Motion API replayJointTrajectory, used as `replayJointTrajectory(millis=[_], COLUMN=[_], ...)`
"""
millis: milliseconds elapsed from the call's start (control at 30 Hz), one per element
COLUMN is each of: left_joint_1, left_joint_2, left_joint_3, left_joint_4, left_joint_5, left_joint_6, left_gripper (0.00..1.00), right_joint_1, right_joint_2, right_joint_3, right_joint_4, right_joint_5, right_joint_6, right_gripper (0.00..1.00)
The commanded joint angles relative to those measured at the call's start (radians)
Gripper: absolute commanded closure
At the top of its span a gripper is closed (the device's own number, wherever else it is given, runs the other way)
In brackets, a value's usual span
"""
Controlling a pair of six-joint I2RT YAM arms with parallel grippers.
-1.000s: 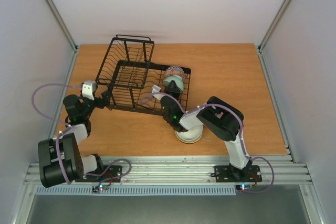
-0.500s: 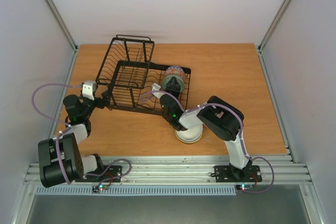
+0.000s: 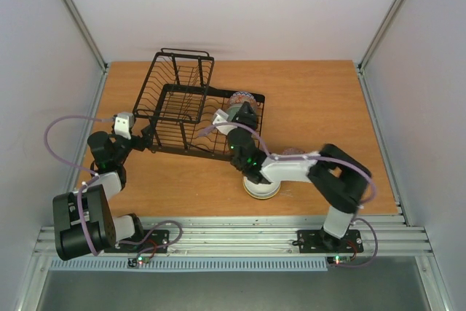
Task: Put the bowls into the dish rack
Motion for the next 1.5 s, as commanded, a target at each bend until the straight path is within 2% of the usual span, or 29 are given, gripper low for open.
replayJointTrajectory(millis=[0,33,100,200,233,300,367,467,533,833,1000,1233,1467], left_joint_1=[-0.007,-0.008,-0.007,-0.007,-0.007,-0.007,-0.007,-0.008,-0.007,-0.007,-0.008,-0.008,-0.008], left_joint_2=[0.012,0.012,0.012,0.012,0.012,0.013,0.014,0.013,0.013,0.018,0.022,0.027,0.034], left_joint_3=[0.008,0.008,0.008,0.008,0.009,0.009,0.01,0.009,0.009,0.012,0.013,0.015,0.017], left_joint_4=[0.043,0.043,0.042,0.041,0.042,0.042,0.042,0.041,0.041,0.037,0.036,0.036,0.036], left_joint_5=[0.022,0.022,0.021,0.023,0.024,0.026,0.028,0.027,0.026,0.026,0.028,0.03,0.029], left_joint_6=[0.023,0.024,0.024,0.024,0.023,0.023,0.021,0.021,0.021,0.021,0.021,0.021,0.022], left_gripper=[0.15,0.15,0.15,0.15,0.14,0.14,0.15,0.14,0.14,0.14,0.14,0.14,0.14], right_joint_1=[0.004,-0.006,-0.034,-0.077,-0.099,-0.166,-0.238,-0.324,-0.345,-0.348,-0.348,-0.347,-0.348], right_joint_2=[-0.275,-0.341,-0.408,-0.452,-0.461,-0.486,-0.535,-0.626,-0.681,-0.855,-0.912,-0.909,-0.9], right_joint_3=[0.015,0.035,0.069,0.127,0.153,0.191,0.173,0.087,0.035,-0.148,-0.227,-0.316,-0.311], right_joint_4=[-0.605,-0.746,-0.955,-1.238,-1.416,-1.659,-1.766,-1.791,-1.804,-1.877,-1.878,-1.808,-1.784], right_joint_5=[-0.098,-0.13,-0.141,-0.042,-0.036,-0.106,-0.233,-0.422,-0.467,-0.504,-0.53,-0.573,-0.54], right_joint_6=[0.598,0.757,0.942,1.228,1.353,1.637,1.817,1.916,1.965,2.172,2.228,2.256,2.259], right_gripper=[0.39,0.38,0.38,0.41,0.42,0.45,0.5,0.51,0.5,0.5,0.54,0.6,0.61])
